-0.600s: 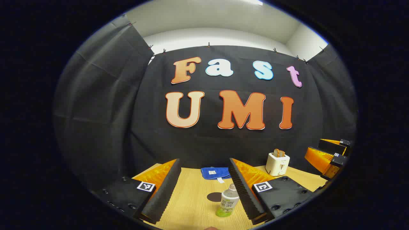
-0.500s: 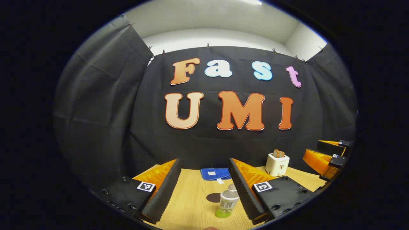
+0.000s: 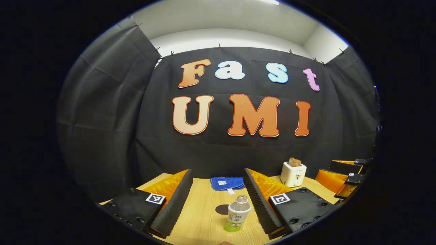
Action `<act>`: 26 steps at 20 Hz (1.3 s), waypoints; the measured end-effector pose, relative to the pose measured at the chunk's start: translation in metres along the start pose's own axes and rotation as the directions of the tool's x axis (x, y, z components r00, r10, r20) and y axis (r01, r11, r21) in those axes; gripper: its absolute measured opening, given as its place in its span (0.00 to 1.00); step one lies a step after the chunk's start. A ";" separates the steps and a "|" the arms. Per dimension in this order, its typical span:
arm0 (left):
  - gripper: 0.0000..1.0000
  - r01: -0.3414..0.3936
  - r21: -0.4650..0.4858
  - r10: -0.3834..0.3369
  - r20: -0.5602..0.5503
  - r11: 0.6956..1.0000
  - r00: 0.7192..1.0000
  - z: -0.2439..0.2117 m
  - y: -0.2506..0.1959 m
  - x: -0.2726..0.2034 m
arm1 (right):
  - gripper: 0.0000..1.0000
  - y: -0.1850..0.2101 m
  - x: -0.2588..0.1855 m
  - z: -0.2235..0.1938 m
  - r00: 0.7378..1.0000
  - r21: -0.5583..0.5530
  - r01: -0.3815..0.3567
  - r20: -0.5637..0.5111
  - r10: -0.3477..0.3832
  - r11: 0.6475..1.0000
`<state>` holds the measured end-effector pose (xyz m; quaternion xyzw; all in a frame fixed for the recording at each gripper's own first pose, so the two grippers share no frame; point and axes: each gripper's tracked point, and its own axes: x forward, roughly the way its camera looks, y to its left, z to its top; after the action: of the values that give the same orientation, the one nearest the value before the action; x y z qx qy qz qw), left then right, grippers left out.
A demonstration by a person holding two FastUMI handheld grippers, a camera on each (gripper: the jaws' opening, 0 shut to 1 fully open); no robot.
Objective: Open the teacup lid with one hand, grasp the water bottle and pour water into the teacup with the other hand; after pouring, place the water bottle on the coaster and then close the teacup lid.
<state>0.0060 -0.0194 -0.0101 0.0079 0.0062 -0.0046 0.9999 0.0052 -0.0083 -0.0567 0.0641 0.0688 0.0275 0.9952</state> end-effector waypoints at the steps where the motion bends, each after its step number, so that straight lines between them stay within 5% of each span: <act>1: 0.96 0.010 0.007 -0.010 -0.004 1.000 1.000 -0.002 -0.003 0.000 | 0.94 -0.003 0.003 -0.005 1.000 0.026 0.007 -0.025 -0.006 1.000; 6: 0.96 0.022 0.027 -0.022 -0.018 0.999 1.000 -0.010 -0.003 -0.001 | 0.92 -0.009 0.008 -0.013 0.998 0.075 0.003 -0.056 0.001 0.997; 13: 0.96 0.026 0.017 -0.025 -0.033 1.000 0.999 -0.018 0.002 0.000 | 0.93 -0.004 0.004 0.005 0.999 -0.084 0.033 0.024 -0.031 0.996; 17: 0.97 0.012 0.097 -0.011 -0.007 0.995 1.000 -0.017 0.011 -0.003 | 0.93 0.002 0.012 -0.015 0.999 -0.063 0.016 -0.043 -0.018 0.998; 26: 0.96 0.068 0.080 -0.063 -0.059 0.995 0.996 -0.048 0.002 -0.005 | 0.85 0.006 0.037 -0.084 0.990 -0.120 -0.023 -0.144 0.006 0.992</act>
<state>0.0009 -0.0168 -0.0584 0.0487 0.0342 -0.0374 0.9975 0.0298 0.0105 -0.1429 0.0018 0.1379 0.0435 0.9895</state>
